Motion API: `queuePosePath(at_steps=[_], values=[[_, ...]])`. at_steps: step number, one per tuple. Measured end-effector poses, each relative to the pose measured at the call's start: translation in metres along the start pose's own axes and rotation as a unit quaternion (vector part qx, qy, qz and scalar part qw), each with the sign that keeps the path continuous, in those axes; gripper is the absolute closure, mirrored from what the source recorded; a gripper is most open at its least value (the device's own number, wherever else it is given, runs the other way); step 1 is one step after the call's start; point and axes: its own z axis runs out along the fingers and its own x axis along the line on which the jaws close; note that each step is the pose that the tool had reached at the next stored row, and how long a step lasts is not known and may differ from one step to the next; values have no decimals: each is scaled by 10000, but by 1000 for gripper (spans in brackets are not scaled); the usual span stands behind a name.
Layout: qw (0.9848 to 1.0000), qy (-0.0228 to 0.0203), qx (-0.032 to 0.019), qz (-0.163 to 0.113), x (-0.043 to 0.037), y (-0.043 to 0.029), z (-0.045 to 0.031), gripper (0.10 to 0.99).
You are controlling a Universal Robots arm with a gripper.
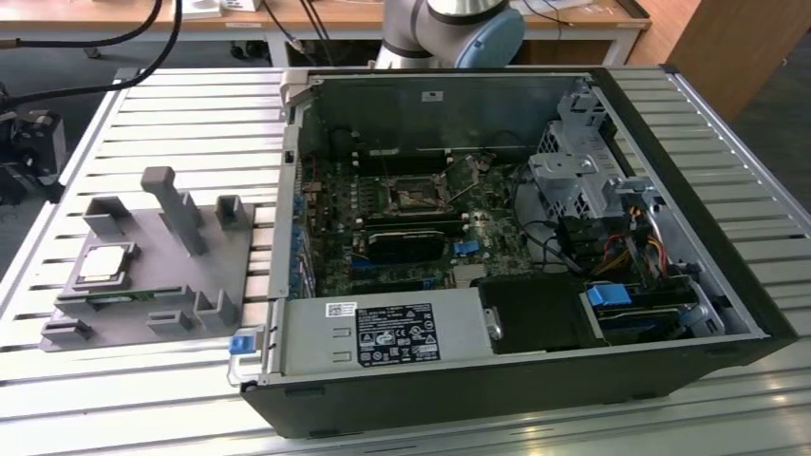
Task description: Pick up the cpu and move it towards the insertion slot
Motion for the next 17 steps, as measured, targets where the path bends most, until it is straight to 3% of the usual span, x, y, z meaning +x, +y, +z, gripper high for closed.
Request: queuePosePath(at_steps=[3,5,6,7,17], values=[[10000,0,0,0,0,-12,53,620],[10000,2,0,-8,1,-19,86,502],[10000,4,0,-22,1,-22,104,502],[10000,6,0,-40,1,-25,124,439],[10000,8,0,-67,1,-63,263,439]])
